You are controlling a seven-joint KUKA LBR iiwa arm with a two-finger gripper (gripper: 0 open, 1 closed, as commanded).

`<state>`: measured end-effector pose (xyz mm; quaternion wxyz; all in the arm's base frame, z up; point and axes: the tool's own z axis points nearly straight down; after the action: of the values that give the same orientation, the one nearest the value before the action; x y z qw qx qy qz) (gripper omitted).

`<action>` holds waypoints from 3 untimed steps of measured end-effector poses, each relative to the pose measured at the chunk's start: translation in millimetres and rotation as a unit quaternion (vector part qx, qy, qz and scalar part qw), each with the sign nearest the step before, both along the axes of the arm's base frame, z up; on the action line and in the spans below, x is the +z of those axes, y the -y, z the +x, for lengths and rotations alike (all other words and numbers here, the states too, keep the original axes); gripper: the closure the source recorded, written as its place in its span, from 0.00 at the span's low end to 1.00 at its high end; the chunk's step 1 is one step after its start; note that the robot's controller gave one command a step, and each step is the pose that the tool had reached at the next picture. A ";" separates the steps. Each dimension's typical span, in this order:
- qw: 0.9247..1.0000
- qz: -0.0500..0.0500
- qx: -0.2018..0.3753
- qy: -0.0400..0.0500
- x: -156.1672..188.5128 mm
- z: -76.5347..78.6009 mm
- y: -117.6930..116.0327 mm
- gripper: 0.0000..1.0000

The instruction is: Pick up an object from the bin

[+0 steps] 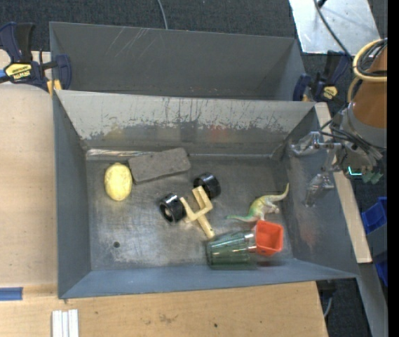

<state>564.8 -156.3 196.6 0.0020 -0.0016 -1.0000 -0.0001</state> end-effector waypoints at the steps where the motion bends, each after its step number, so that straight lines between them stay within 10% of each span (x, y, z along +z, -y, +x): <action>1: 1.000 -0.001 0.001 0.004 4.3 1.8 -0.6 0.00; 3: 0.999 -0.001 0.042 0.006 -105.8 -5.0 -27.8 0.00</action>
Offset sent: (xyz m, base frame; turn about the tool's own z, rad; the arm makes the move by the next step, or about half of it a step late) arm -0.0016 0.0263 -0.1266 -0.1302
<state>559.8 -128.6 90.8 -0.0036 0.0408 -0.9992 0.0011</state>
